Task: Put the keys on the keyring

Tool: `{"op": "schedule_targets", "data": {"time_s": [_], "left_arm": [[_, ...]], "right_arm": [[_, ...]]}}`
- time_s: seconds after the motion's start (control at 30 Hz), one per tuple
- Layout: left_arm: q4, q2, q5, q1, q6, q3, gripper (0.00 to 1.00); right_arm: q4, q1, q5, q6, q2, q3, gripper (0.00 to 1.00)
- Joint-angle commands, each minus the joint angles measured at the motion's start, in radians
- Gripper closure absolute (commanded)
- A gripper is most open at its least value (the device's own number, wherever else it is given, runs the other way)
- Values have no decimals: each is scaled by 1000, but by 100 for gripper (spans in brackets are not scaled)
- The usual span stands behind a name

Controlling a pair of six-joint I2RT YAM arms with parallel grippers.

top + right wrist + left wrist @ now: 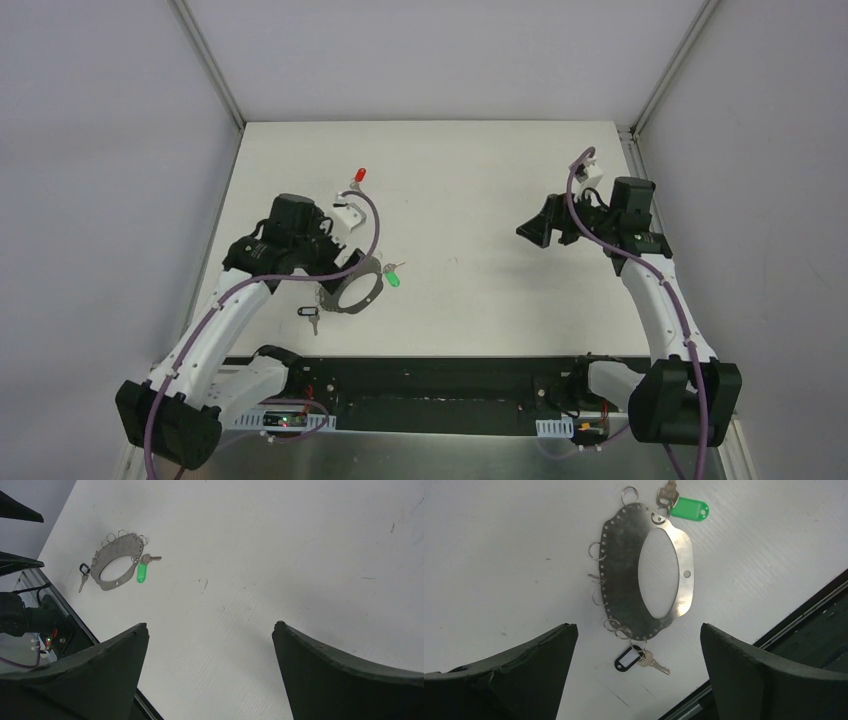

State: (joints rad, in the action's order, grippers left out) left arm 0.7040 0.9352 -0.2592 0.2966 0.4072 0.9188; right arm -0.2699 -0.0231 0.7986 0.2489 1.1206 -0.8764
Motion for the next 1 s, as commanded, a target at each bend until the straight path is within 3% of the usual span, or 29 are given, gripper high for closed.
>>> {"op": "schedule_targets", "data": {"time_s": [0.0, 0.17, 0.4, 0.67, 0.97], "left_arm": [[20, 79, 62, 69, 81, -18, 1], [-50, 253, 166, 160, 14, 23, 8], [-71, 510, 76, 185, -183, 146, 19], [-134, 646, 56, 199, -267, 200, 28], [-198, 718, 172, 214, -355, 229, 38]], "right_arm": [[3, -15, 53, 85, -13, 4, 2], [12, -29, 61, 87, 4, 18, 2], [25, -39, 65, 84, 27, 32, 2], [32, -65, 65, 89, 13, 40, 2], [35, -72, 85, 86, 23, 47, 2]]}}
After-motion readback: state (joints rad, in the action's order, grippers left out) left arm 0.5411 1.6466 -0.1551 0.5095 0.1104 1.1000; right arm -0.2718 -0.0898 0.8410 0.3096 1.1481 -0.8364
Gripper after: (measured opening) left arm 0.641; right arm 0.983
